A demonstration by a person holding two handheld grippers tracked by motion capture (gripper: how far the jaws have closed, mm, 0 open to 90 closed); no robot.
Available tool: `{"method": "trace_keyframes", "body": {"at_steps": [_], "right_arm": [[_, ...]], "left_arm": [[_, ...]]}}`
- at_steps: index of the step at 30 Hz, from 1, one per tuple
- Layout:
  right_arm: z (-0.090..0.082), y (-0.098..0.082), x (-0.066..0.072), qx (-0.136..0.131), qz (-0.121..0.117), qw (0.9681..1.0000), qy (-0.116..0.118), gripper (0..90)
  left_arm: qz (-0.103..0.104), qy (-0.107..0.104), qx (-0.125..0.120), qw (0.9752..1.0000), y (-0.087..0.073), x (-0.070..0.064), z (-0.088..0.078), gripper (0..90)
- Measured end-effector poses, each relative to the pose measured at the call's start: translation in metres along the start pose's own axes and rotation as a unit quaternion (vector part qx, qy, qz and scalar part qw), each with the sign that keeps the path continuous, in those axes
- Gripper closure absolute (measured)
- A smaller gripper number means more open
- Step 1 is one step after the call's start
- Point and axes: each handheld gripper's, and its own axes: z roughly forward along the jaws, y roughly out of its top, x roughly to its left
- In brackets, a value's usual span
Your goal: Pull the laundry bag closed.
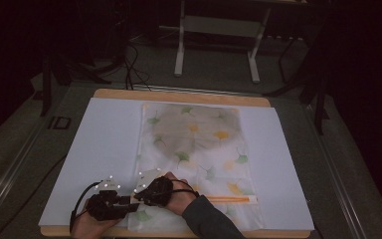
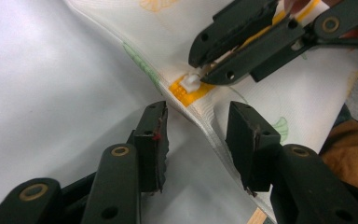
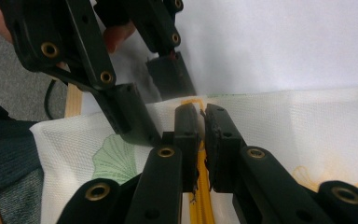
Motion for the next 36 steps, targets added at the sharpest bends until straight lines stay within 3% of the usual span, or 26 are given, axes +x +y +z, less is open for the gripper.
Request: {"method": "trace_keyframes", "body": {"at_steps": [10,13,19,36], "right_arm": [[-0.003,0.000,0.000,-0.005,-0.002,1.0000,-0.001,84.2],[-0.004,0.000,0.000,-0.004,-0.003,1.0000,-0.001,84.2],[-0.002,-0.005,-0.001,-0.001,-0.001,1.0000,0.003,84.3],[0.000,-0.016,-0.005,0.000,0.012,0.9998,0.015,84.5]], "left_arm": [[-0.004,-0.024,0.007,0.9997,0.003,0.001,0.005,69.3],[-0.008,-0.030,0.008,0.9995,0.002,0.002,0.006,78.2],[-0.008,-0.034,0.009,0.9994,0.002,0.003,0.007,86.8],[-0.001,-0.031,0.010,0.9995,0.002,0.002,0.007,88.4]]}}
